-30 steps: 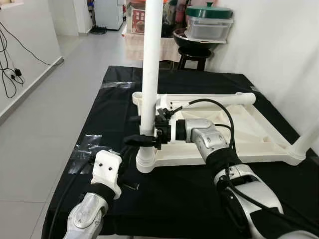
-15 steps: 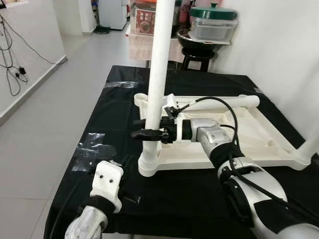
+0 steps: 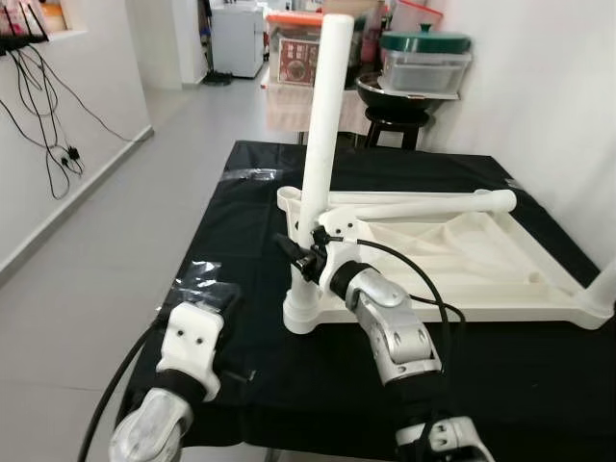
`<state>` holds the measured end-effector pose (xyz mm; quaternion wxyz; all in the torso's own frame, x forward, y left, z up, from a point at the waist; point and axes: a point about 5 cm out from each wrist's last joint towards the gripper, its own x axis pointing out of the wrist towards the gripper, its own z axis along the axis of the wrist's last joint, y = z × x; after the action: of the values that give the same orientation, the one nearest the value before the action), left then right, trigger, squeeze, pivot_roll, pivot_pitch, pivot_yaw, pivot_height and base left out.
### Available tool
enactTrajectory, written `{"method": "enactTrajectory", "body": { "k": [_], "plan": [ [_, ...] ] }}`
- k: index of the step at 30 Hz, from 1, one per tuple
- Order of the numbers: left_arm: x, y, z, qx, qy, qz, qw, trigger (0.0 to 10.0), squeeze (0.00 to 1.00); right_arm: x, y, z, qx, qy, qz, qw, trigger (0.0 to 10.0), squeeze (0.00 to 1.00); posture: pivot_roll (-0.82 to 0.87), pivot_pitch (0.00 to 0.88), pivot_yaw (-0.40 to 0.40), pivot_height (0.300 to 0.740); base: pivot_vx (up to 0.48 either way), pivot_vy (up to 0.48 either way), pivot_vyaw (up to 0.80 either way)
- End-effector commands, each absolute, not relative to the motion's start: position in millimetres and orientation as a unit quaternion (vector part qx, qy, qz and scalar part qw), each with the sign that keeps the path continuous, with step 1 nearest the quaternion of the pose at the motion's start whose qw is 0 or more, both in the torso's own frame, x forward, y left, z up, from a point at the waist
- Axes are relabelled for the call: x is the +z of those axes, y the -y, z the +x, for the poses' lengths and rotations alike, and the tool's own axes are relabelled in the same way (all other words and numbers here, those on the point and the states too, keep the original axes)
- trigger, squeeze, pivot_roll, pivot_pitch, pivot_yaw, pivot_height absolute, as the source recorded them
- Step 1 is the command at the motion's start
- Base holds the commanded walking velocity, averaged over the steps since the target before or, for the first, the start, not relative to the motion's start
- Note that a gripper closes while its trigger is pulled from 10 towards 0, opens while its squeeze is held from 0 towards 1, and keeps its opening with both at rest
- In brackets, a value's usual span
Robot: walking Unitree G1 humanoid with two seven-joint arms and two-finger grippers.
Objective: Building children table
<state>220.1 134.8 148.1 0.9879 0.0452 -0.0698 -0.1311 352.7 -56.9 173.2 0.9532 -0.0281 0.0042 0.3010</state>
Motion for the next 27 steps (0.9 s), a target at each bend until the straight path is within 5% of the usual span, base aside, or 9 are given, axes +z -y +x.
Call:
{"method": "enactTrajectory", "body": {
  "k": [1, 2, 3, 4, 13, 14, 25, 26, 27],
  "plan": [
    [142.7, -135.1, 221.6, -0.136, 0.055, 0.042, 0.988, 10.0, 0.0, 158.8, 67.6, 354.6, 0.276, -0.031, -0.065, 0.958, 0.0, 0.0, 0.07, 0.0, -0.066, 0.74, 0.0, 0.0, 0.0],
    [142.9, -134.7, 221.7, -0.135, 0.056, 0.042, 0.988, 10.0, 0.0, 158.4, 66.7, 356.7, 0.281, -0.035, -0.068, 0.957, 10.0, 0.0, 0.07, 0.0, -0.069, 0.74, 0.0, 0.0, 0.0],
    [142.9, -134.3, 222.0, -0.131, 0.058, 0.042, 0.989, 10.0, 0.0, 162.7, 64.6, 358.6, 0.298, -0.032, -0.07, 0.952, 10.0, 0.0, 0.08, 0.0, -0.079, 0.74, 0.0, 0.0, 0.0],
    [142.9, -134.4, 222.2, -0.127, 0.06, 0.042, 0.989, 10.0, 0.0, 169.3, 61.7, 360.6, 0.325, -0.027, -0.061, 0.943, 10.0, 1.0, 0.08, 0.0, -0.079, 0.74, 0.0, 0.0, 0.0],
    [141.8, -131.1, 224.8, -0.124, 0.062, 0.038, 0.99, 10.0, 0.0, 221.8, 46.6, 349.9, 0.597, 0.05, -0.006, 0.8, 10.0, 0.87, 0.08, 0.0, -0.113, 0.74, 0.0, 0.0, 0.0],
    [141.5, -130.3, 225.3, -0.126, 0.062, 0.037, 0.989, 10.0, 0.0, 223.4, 47.2, 349.2, 0.644, 0.048, -0.016, 0.763, 10.0, 0.0, 0.09, 0.0, -0.115, 0.74, 0.0, 0.0, 0.0],
    [140.3, -128.7, 224.4, -0.126, 0.06, 0.037, 0.99, 10.0, 0.0, 220.4, 39.8, 358.9, 0.724, -0.011, -0.021, 0.69, 10.0, 0.0, 0.11, 0.0, -0.12, 0.74, 0.0, 0.0, 0.0],
    [140.5, -128.4, 224.1, -0.126, 0.06, 0.037, 0.99, 10.0, 0.0, 219.2, 40.6, 359.8, 0.724, -0.019, -0.014, 0.69, 0.0, 0.0, 0.11, 0.0, -0.121, 0.74, 0.0, 0.0, 0.0],
    [140.7, -128.0, 223.8, -0.127, 0.06, 0.037, 0.989, 10.0, 0.0, 219.0, 44.0, 360.7, 0.726, -0.024, -0.003, 0.687, 0.0, 0.0, 0.11, 0.0, -0.12, 0.74, 0.0, 0.0, 0.0]
  ]
}}
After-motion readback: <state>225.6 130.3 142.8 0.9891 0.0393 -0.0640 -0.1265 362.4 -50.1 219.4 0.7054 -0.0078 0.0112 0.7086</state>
